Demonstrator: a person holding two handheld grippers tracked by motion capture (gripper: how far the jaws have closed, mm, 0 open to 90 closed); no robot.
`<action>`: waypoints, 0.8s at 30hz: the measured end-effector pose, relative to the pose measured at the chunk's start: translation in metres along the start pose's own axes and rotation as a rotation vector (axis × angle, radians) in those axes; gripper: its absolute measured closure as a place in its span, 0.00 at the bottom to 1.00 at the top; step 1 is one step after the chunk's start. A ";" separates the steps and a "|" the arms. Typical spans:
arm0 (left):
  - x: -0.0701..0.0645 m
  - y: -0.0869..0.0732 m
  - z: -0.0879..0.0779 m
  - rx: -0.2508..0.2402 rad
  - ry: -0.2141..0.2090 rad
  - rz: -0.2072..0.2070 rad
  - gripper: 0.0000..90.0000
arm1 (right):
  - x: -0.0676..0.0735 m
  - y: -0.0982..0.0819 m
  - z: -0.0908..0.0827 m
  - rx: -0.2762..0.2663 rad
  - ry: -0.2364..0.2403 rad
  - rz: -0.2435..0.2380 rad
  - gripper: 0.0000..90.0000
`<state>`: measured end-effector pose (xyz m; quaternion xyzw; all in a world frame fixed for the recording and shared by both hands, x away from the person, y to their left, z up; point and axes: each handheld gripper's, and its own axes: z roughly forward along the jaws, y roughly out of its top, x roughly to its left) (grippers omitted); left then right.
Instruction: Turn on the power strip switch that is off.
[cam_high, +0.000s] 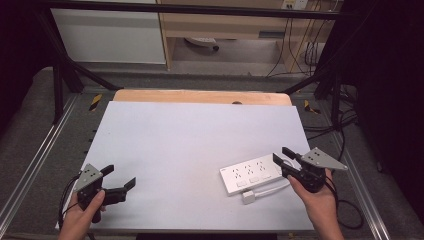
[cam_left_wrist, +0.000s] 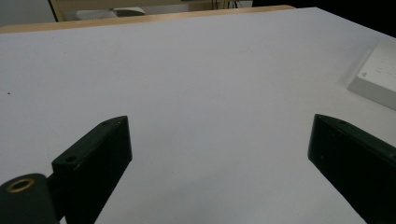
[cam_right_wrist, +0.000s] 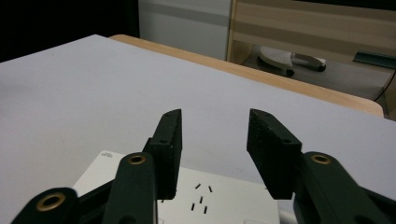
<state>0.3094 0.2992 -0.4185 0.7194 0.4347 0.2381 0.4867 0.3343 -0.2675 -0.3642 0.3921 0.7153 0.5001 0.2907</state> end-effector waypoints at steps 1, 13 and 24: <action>0.000 0.000 0.000 -0.001 0.000 0.000 0.07 | 0.001 0.000 0.001 0.004 0.004 -0.003 0.66; -0.001 0.000 0.000 0.000 -0.001 0.003 0.07 | 0.005 -0.010 0.012 0.005 0.016 -0.039 0.93; -0.001 0.000 0.000 0.002 0.000 0.008 0.07 | 0.007 -0.020 0.023 0.049 0.038 -0.028 1.00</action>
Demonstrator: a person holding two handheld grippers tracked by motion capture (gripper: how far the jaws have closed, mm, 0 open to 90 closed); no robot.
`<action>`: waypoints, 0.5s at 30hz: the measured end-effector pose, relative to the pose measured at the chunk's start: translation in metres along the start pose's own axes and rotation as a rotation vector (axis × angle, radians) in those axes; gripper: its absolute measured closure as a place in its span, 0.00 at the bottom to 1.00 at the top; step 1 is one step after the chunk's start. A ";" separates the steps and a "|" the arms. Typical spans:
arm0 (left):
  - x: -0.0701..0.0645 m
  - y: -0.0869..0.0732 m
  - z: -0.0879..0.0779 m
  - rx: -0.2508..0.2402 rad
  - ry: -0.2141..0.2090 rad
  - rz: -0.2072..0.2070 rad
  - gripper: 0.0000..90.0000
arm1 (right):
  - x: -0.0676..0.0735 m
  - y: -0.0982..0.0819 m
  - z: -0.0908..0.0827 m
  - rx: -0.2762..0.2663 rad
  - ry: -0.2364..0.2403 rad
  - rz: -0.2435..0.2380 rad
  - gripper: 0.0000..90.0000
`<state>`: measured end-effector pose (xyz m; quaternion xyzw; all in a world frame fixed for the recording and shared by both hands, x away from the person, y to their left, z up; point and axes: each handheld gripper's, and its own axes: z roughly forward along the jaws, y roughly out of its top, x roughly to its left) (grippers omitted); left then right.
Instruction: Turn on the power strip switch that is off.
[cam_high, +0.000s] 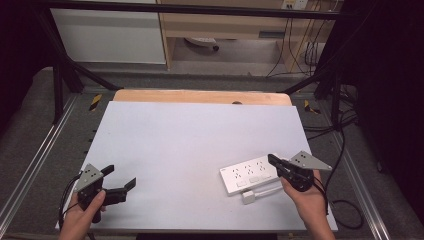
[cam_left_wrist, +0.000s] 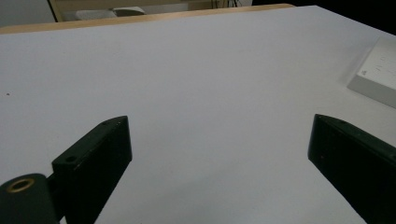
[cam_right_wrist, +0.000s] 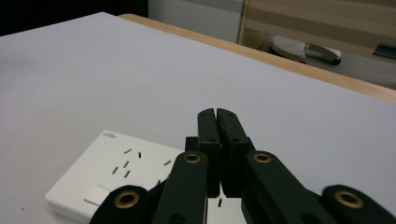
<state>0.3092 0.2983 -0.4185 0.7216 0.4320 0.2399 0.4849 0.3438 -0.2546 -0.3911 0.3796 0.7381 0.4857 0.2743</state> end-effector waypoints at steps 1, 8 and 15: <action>0.000 0.000 0.000 0.000 0.000 0.000 0.07 | -0.001 -0.002 0.001 0.010 -0.002 0.002 1.00; -0.001 0.000 0.000 0.001 0.000 0.001 0.07 | -0.004 -0.010 0.002 0.038 -0.003 0.013 1.00; -0.001 0.000 0.001 0.006 -0.001 0.002 0.07 | -0.011 -0.018 0.001 0.074 -0.015 0.036 1.00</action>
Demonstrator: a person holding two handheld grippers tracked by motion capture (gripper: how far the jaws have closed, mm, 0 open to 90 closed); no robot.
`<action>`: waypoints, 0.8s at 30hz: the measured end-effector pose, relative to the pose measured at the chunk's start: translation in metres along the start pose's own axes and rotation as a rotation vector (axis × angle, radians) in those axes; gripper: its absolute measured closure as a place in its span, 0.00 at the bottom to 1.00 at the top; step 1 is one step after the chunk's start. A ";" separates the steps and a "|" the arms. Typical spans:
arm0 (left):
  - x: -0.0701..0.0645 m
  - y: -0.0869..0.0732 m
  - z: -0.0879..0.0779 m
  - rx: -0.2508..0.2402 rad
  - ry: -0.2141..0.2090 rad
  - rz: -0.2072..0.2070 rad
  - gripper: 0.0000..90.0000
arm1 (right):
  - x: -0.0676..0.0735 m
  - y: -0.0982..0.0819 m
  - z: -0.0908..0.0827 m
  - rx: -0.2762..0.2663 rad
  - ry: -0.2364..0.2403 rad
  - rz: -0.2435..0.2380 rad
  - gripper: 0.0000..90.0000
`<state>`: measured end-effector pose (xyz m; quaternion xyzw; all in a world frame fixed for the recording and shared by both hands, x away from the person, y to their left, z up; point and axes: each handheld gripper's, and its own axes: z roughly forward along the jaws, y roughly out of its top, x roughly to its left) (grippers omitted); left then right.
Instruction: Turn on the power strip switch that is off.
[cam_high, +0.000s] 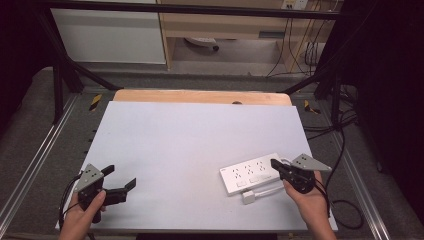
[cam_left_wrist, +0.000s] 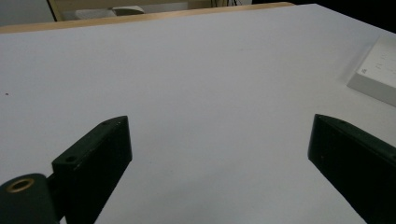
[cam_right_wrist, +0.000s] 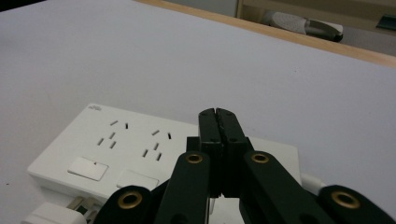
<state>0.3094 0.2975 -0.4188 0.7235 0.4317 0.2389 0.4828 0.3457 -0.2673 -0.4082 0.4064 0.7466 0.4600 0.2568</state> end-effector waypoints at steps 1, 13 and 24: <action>0.000 0.000 0.000 0.000 0.001 0.002 0.07 | -0.001 -0.001 0.000 0.008 0.000 0.006 1.00; 0.000 0.000 0.000 0.003 0.003 -0.001 0.07 | -0.004 -0.011 0.007 0.075 0.001 0.004 1.00; 0.000 0.000 0.000 0.002 0.007 0.003 0.07 | -0.001 -0.016 0.013 0.117 0.011 0.003 1.00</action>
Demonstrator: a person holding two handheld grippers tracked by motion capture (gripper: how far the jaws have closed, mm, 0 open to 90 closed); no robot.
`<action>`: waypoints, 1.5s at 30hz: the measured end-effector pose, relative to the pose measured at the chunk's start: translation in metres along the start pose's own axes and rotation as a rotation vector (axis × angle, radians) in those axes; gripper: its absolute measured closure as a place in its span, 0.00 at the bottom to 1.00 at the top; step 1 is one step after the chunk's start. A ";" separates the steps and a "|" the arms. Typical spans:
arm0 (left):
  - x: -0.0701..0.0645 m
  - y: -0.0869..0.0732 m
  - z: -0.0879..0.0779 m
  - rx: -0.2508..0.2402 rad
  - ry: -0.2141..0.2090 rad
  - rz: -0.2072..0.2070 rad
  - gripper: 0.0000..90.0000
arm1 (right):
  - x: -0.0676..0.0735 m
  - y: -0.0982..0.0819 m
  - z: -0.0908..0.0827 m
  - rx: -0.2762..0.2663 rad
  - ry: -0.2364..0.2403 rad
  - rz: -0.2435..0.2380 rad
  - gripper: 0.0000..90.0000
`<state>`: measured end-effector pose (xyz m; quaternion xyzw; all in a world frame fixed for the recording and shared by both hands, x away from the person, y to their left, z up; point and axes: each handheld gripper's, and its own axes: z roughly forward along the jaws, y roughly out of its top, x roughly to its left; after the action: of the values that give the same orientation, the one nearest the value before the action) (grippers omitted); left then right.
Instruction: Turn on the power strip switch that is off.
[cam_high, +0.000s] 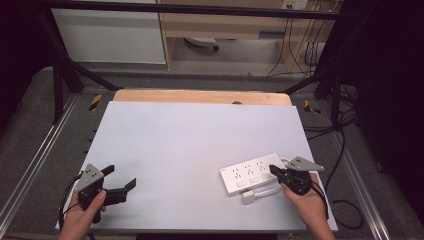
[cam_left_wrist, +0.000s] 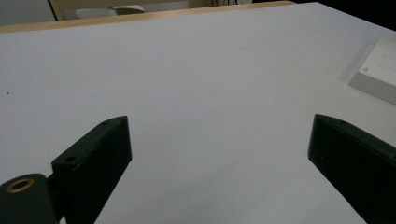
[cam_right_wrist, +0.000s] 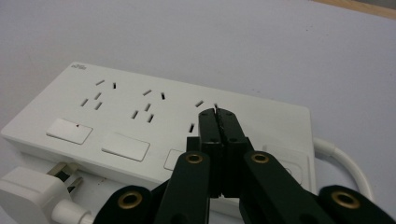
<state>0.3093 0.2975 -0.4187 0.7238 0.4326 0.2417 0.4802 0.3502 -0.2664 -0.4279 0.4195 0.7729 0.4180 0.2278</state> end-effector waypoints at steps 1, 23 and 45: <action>0.000 0.000 0.000 0.000 0.000 0.000 0.07 | 0.000 0.000 0.001 0.000 0.000 -0.003 1.00; -0.001 0.000 0.000 0.005 -0.003 0.008 0.07 | 0.000 -0.006 0.007 0.037 0.006 -0.002 1.00; -0.001 0.000 0.000 0.005 -0.003 0.011 0.07 | 0.000 -0.008 0.008 0.046 0.004 -0.004 1.00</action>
<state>0.3089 0.2968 -0.4185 0.7276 0.4285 0.2421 0.4780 0.3525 -0.2655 -0.4393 0.4223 0.7837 0.4003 0.2174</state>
